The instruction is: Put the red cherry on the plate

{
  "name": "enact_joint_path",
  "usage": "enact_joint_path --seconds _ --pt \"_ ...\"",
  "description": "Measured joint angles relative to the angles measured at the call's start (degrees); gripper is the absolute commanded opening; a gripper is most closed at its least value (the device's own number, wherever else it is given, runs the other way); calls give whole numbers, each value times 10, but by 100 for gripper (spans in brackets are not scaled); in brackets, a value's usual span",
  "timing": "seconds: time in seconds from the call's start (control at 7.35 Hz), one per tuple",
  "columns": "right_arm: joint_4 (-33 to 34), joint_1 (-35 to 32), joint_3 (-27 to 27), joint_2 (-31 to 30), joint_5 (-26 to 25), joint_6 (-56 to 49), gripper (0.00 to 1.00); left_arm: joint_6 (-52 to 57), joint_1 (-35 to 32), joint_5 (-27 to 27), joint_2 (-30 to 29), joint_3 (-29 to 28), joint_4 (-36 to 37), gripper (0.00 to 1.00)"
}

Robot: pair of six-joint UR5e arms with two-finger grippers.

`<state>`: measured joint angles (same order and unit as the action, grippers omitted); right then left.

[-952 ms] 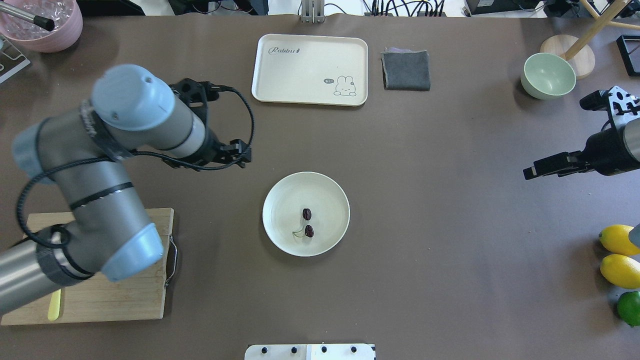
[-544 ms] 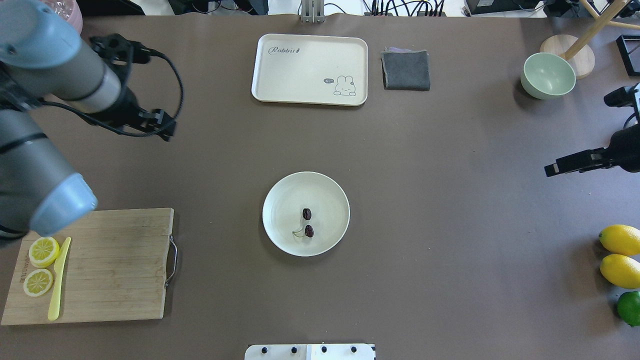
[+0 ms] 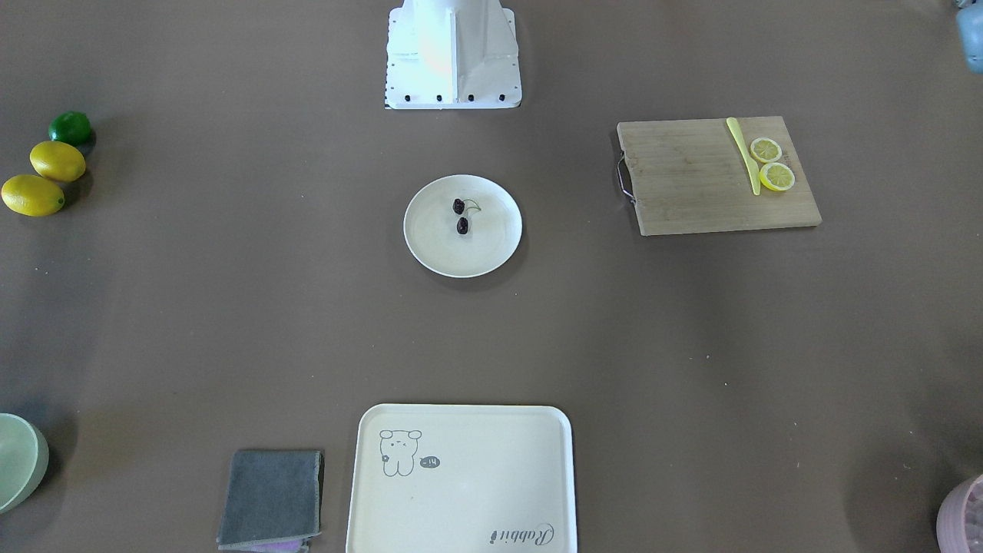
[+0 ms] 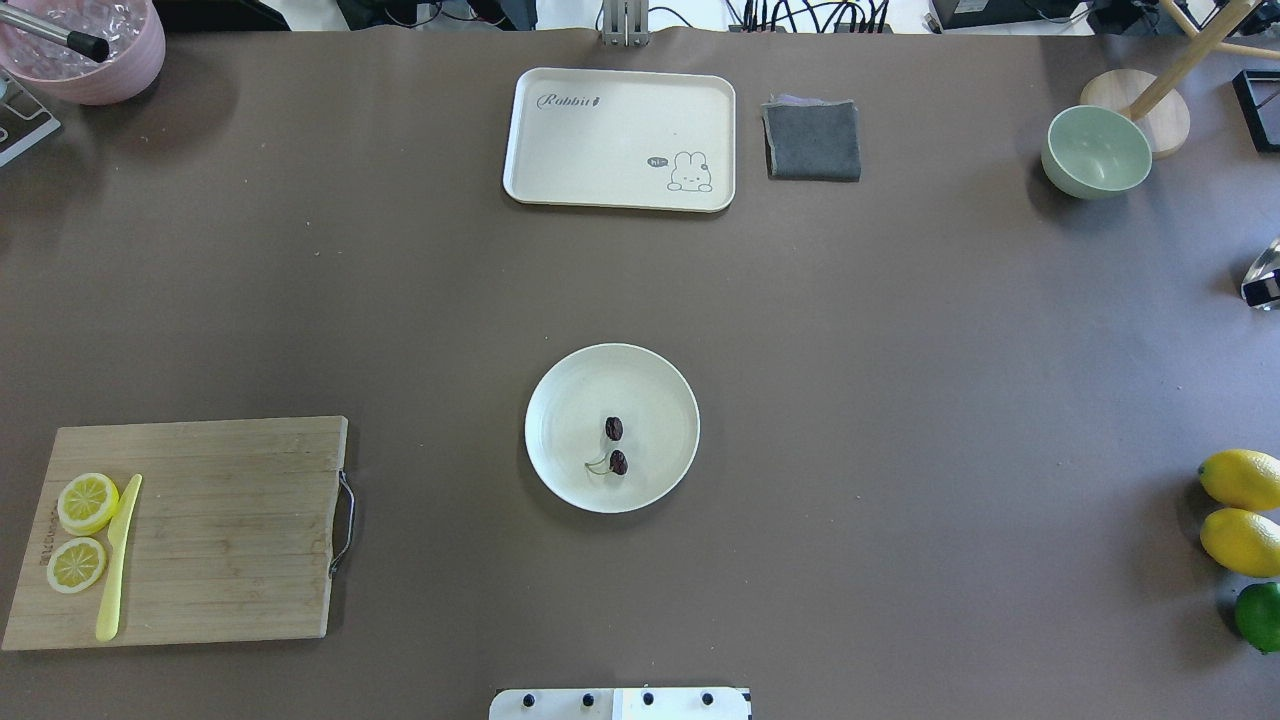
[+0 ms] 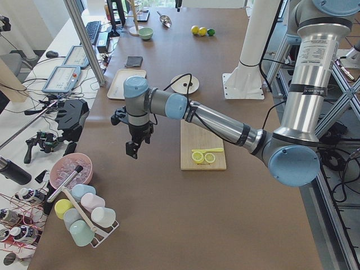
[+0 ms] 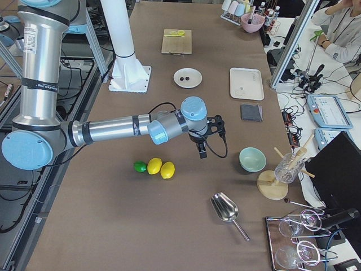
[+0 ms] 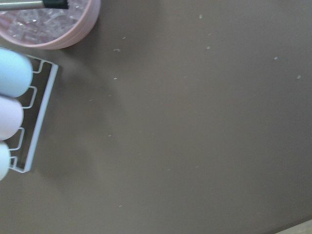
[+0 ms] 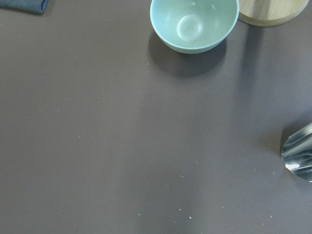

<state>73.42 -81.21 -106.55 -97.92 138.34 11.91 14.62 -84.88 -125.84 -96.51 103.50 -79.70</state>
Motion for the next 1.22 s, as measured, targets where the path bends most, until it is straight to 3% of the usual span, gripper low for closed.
enact_joint_path --seconds 0.27,0.54,0.68,1.22 --pt "51 -31 3 4 -10 -68 100 28 -33 -21 27 -13 10 97" --pt "77 -41 0 8 -15 -86 100 29 -48 -105 32 -39 39 97" --pt "92 -37 -1 16 -19 -89 100 31 -50 -121 35 -53 41 98" --pt "108 -37 2 23 -37 -101 100 28 -55 -131 43 -63 25 98"
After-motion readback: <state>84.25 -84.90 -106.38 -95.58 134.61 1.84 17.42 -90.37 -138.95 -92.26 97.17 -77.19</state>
